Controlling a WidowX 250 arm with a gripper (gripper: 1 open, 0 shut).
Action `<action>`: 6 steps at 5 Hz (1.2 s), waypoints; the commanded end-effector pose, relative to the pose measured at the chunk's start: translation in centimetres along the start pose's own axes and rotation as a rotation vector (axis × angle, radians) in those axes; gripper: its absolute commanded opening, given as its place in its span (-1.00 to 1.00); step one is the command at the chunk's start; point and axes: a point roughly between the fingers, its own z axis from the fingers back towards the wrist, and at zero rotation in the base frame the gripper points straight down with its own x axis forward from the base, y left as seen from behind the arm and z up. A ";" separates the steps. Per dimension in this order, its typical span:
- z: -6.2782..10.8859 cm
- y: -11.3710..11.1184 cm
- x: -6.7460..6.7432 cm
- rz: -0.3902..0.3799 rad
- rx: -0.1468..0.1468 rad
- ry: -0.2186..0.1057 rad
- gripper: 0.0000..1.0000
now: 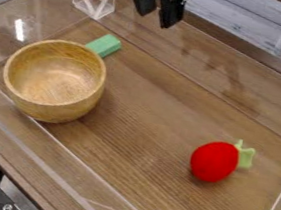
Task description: Move the red fruit to the right side of the table
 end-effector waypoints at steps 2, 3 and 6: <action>0.8 -0.6 -0.5 0.220 0.059 -0.073 1.00; 0.5 -1.3 0.3 0.218 0.067 -0.085 1.00; -0.9 -1.2 0.6 0.217 0.089 -0.094 1.00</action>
